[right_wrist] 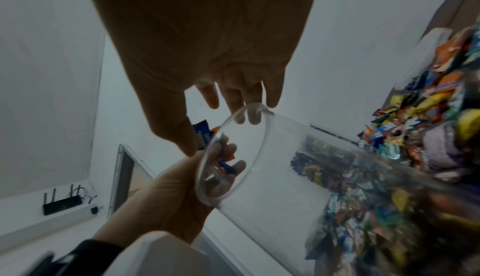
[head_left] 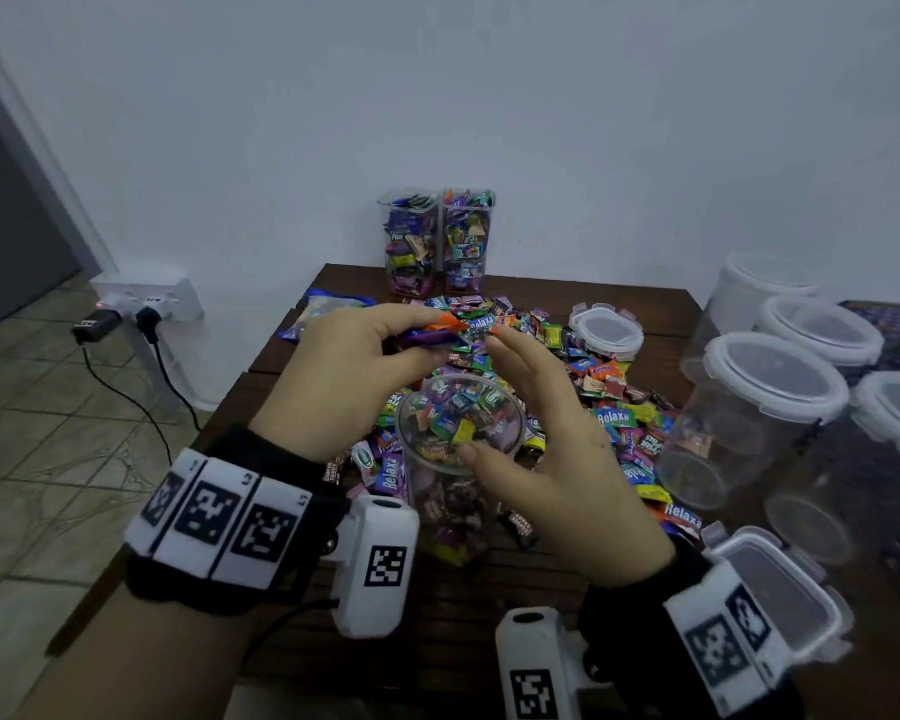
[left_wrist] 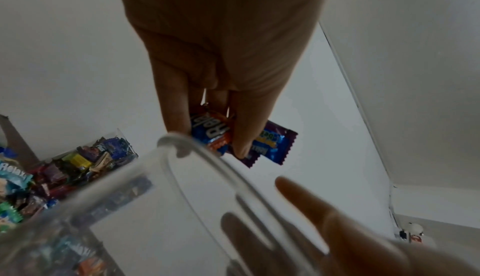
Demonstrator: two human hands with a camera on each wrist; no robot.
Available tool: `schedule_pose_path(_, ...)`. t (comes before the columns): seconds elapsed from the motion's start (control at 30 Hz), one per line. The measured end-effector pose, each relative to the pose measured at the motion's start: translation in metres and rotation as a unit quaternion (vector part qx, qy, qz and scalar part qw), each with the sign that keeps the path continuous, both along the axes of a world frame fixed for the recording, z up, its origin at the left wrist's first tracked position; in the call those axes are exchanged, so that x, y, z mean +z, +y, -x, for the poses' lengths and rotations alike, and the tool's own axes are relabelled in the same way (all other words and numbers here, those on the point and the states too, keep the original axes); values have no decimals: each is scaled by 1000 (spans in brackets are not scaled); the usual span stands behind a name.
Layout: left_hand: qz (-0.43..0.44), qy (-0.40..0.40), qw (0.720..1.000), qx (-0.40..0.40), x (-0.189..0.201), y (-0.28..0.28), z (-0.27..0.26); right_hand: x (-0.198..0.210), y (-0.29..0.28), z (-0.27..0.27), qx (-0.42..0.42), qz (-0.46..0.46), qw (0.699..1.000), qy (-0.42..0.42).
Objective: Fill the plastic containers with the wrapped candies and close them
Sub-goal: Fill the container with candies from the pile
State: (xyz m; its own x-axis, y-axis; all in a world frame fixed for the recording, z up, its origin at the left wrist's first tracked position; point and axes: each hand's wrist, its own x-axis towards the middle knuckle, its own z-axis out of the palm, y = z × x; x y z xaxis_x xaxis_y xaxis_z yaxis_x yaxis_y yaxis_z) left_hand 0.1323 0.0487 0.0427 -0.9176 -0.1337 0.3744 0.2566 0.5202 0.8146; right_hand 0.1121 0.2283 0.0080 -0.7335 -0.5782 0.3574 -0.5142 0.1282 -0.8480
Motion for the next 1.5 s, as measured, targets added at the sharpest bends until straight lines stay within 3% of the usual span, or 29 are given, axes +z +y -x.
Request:
schedule_pose_path(0.13,18,-2,1000,-4,1,4,-1,-16,1,5,34,-2,991,-129)
schedule_pose_path(0.2,30,-12,999,-14,2,8,-1,-31,-4,6,29,6,988,-151)
schedule_pose_path(0.4,116,-67,990,-41,3,20,1,-44,-12,6,-33,26,992,-116)
schedule_pose_path(0.53,200,-57,978,-32,1,24,7,-41,-9,8,-49,46,992,-103)
schedule_pose_path(0.73,258,-38,964,-45,2,35,11,-39,-3,20,-60,58,991,-105)
schedule_pose_path(0.97,211,-8,976,-45,1,36,18,-42,-2,25,-84,27,992,-94)
schedule_pose_path(1.2,63,41,997,16,-4,18,22,-42,0,25,-78,12,990,-114)
schedule_pose_path(1.3,37,6,997,68,-8,1,27,-36,8,28,-43,-39,991,-120)
schedule_pose_path(1.37,32,-52,994,92,-12,-13,32,-32,17,34,6,-139,983,-119)
schedule_pose_path(1.5,150,-189,966,94,-22,-31,40,-29,28,54,21,-309,948,-67)
